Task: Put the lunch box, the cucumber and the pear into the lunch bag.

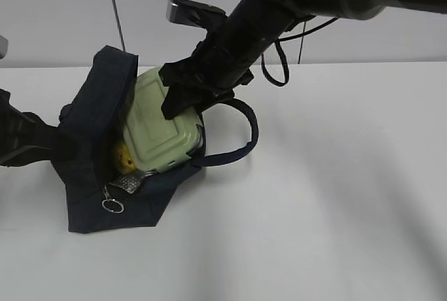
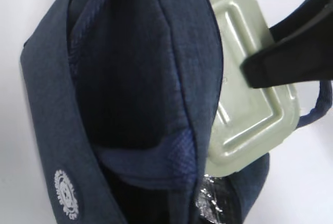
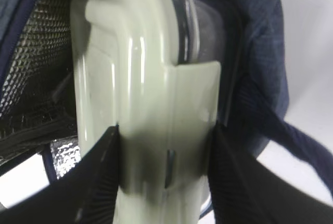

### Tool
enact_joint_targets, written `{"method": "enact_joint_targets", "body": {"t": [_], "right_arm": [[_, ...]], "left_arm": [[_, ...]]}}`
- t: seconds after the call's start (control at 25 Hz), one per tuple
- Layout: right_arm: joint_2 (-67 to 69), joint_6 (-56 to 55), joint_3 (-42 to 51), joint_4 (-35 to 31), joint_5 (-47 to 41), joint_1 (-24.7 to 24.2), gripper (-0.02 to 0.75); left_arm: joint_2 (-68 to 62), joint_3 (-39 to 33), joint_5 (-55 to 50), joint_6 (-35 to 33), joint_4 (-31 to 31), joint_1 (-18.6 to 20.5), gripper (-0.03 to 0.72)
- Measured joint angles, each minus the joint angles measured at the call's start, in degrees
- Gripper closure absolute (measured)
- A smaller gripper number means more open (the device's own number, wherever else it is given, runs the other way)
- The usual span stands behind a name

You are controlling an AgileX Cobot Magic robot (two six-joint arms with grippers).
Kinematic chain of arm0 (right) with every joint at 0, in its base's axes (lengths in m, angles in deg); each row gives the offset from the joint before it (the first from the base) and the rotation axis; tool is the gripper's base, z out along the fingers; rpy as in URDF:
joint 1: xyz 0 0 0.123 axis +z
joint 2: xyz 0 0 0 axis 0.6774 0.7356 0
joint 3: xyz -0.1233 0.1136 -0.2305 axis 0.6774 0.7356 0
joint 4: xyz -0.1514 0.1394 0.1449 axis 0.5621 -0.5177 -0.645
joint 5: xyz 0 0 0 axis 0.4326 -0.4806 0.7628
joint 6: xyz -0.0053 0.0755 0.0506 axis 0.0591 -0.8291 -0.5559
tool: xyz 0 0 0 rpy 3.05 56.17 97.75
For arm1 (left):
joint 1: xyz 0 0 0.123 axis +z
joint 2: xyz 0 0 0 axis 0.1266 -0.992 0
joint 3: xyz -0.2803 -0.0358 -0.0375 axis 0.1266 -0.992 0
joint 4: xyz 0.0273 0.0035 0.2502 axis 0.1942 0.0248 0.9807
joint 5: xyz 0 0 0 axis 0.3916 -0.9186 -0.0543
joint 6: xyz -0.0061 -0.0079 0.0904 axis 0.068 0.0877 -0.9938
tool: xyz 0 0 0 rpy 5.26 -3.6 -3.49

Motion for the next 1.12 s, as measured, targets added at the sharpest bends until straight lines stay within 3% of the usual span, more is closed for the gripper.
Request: {"method": "enact_joint_targets", "body": {"t": [0.2, 0.32, 0.48, 0.8, 0.88, 1.04, 1.12], "right_arm": [[1.5, 1.4, -1.2, -1.2, 0.9, 2.4, 0.381], [2.6, 3.7, -3.5, -3.8, -0.4, 3.2, 0.341], [3.2, 4.4, -10.4, -5.5, -5.2, 3.5, 0.279], [3.2, 4.3, -24.1, -6.6, -11.2, 3.5, 0.266], [3.1, 2.1, -24.7, -3.6, -12.5, 3.5, 0.265], [3.1, -5.1, -24.7, 9.3, -16.3, 3.1, 0.265], [3.1, -6.9, -24.1, 10.5, -16.9, 1.9, 0.265]], "left_arm": [[0.0, 0.0, -0.2, 0.0, 0.3, 0.0, 0.704], [0.0, 0.0, -0.2, 0.0, 0.5, 0.0, 0.704], [0.0, 0.0, -0.4, 0.0, 0.5, 0.0, 0.704], [0.0, 0.0, -0.9, 0.0, 0.5, 0.0, 0.704], [0.0, 0.0, -0.9, 0.0, 0.5, 0.0, 0.704], [0.0, 0.0, -1.0, 0.0, 0.5, 0.0, 0.704], [0.0, 0.0, -1.0, 0.0, 0.5, 0.0, 0.704]]}}
